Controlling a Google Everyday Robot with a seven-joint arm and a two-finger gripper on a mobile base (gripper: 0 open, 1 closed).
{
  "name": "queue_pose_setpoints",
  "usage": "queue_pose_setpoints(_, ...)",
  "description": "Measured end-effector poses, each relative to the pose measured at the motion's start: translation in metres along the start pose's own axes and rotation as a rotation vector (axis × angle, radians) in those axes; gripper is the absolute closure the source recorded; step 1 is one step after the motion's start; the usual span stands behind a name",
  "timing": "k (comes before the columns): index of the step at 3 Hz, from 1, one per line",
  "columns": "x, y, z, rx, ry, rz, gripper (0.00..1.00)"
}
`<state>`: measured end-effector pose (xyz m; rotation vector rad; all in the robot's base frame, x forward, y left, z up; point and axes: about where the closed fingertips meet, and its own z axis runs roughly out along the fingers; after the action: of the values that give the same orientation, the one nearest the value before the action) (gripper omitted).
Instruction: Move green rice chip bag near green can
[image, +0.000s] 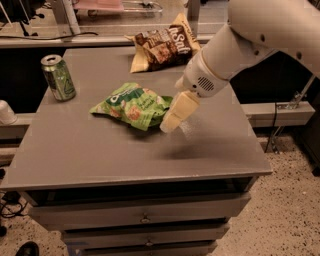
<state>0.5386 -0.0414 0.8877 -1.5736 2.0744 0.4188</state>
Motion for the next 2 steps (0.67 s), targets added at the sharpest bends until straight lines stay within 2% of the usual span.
queue_pose_setpoints(2,0.0096,-0.0035,0.0149,0.014,0.011,-0.056,0.00)
